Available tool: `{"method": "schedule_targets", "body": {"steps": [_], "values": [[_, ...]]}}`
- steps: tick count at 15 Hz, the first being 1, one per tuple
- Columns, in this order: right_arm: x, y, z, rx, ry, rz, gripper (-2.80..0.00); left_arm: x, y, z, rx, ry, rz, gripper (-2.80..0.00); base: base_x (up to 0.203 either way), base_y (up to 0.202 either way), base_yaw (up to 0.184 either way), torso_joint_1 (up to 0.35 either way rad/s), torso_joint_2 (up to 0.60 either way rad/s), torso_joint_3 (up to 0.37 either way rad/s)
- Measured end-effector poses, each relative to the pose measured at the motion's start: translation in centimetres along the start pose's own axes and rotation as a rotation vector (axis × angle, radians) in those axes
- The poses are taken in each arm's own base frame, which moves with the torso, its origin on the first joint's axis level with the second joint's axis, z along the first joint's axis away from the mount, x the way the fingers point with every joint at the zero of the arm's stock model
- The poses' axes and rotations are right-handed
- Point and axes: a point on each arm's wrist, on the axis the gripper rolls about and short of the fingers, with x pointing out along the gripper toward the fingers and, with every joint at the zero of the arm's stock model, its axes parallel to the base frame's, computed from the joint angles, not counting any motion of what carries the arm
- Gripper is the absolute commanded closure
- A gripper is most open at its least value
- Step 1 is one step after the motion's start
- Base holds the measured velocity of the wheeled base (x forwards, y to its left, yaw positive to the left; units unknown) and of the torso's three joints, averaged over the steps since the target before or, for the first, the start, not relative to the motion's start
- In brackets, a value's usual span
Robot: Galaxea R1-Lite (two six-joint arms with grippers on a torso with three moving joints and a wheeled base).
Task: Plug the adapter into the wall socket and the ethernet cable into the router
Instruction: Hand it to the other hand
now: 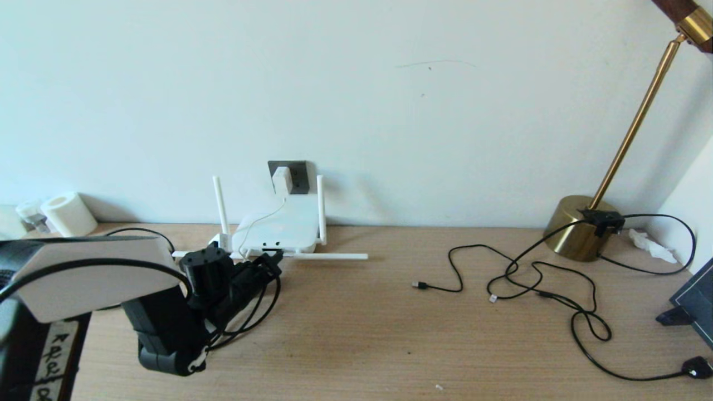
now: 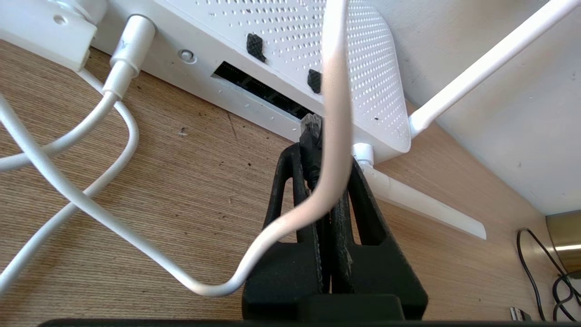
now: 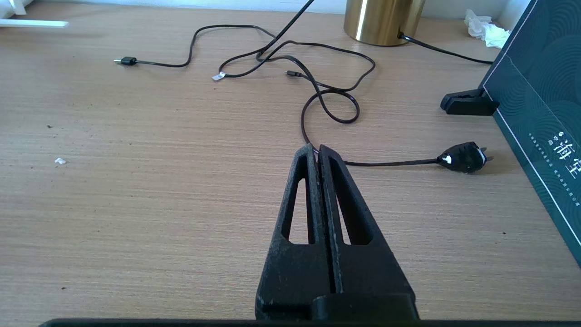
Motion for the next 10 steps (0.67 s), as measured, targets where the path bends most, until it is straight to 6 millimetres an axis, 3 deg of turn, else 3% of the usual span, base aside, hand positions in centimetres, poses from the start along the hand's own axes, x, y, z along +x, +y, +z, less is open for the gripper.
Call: {"method": "schedule_targets", "body": {"steps": [10], "values": [[-0.01, 0.0, 0.01, 0.0, -0.001, 0.0, 0.0, -0.28, 0.59, 0.21, -0.001, -0.009, 0.012, 0.0, 0.0, 0.0, 0.0, 0.0, 0.0, 0.0]]}}
